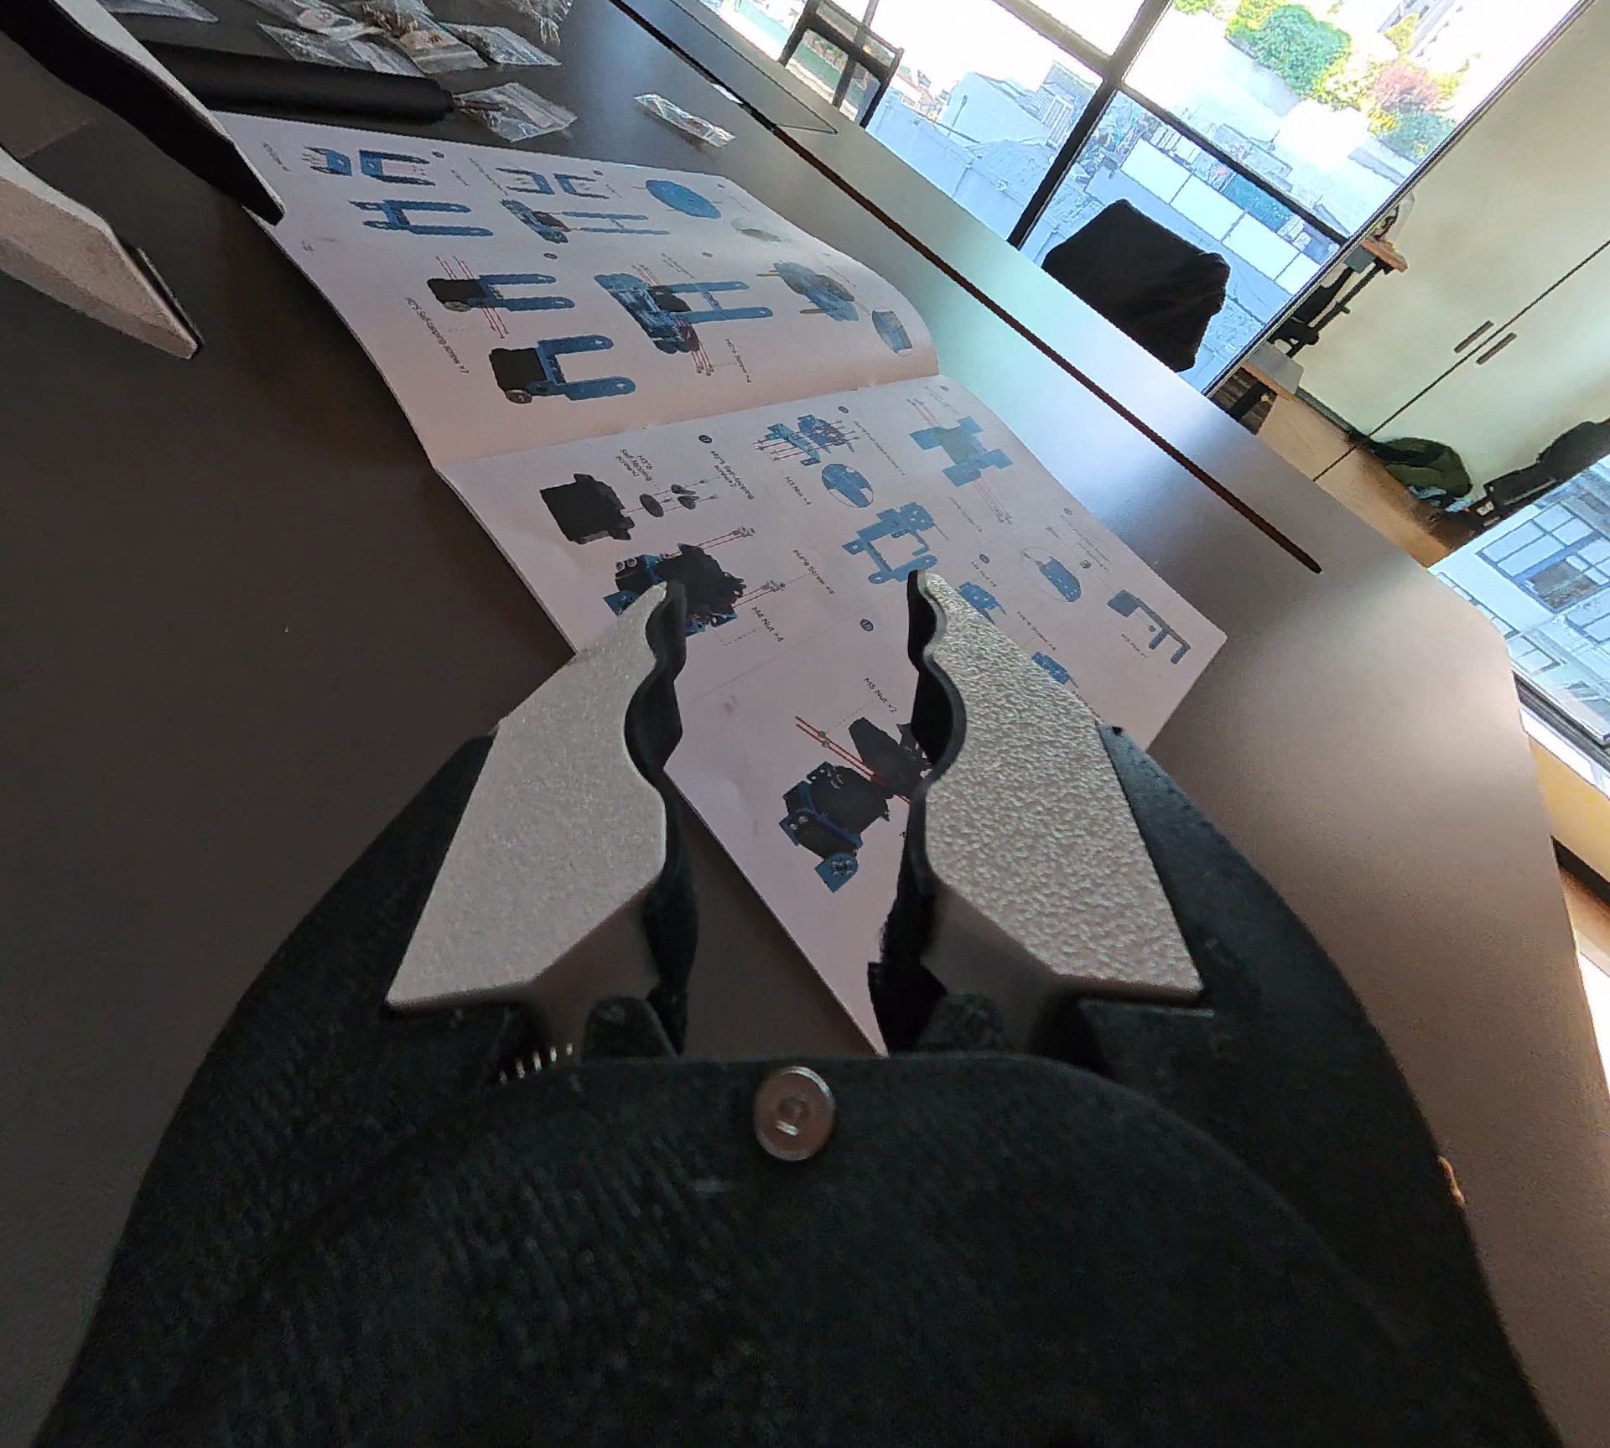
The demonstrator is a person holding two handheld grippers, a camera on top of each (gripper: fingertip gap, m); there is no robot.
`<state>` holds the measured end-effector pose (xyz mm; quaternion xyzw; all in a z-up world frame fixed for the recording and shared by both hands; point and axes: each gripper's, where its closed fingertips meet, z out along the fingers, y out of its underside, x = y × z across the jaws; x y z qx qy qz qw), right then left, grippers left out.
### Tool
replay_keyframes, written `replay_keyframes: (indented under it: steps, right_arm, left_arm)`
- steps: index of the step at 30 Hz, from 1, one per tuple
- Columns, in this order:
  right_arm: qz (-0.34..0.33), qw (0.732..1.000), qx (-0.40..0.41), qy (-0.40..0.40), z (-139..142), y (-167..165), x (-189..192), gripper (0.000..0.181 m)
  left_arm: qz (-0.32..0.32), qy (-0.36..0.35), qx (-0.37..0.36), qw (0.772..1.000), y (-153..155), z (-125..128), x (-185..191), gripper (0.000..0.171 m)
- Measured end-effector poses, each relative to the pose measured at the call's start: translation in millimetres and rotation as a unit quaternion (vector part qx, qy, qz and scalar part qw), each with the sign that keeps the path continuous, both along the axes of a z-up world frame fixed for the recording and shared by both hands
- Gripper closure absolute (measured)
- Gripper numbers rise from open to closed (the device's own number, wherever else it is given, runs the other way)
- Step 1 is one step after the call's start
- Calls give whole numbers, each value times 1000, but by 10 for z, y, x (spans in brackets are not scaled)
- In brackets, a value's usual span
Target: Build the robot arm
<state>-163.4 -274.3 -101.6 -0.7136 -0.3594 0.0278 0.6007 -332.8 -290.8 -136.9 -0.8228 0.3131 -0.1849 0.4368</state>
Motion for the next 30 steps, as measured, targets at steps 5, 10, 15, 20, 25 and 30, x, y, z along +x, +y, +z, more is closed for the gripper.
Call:
replay_keyframes:
  steps: [5, 10, 15, 20, 25, 30]
  right_arm:
    - [-2, 1000, 0, -1, 0, 4, 4, 130]
    - [-2, 1000, -5, 18, 26, 14, 36, 131]
    - [2, 999, -10, 49, 76, 15, 68, 131]
    - [5, 998, -13, 54, 77, 18, 68, 131]
    - [5, 998, -15, 57, 81, 23, 74, 132]
    - [5, 998, -16, 63, 91, 28, 85, 132]
  left_arm:
    - [14, 11, -7, 1000, 26, -41, -28, 93]
    - [22, 28, -15, 999, 34, -92, -25, 90]
    - [27, 33, -25, 999, 37, -121, -25, 90]
    - [28, 37, -31, 998, 39, -142, -27, 90]
    - [29, 39, -37, 998, 41, -158, -30, 90]
    - [29, 38, -42, 998, 32, -167, -29, 90]
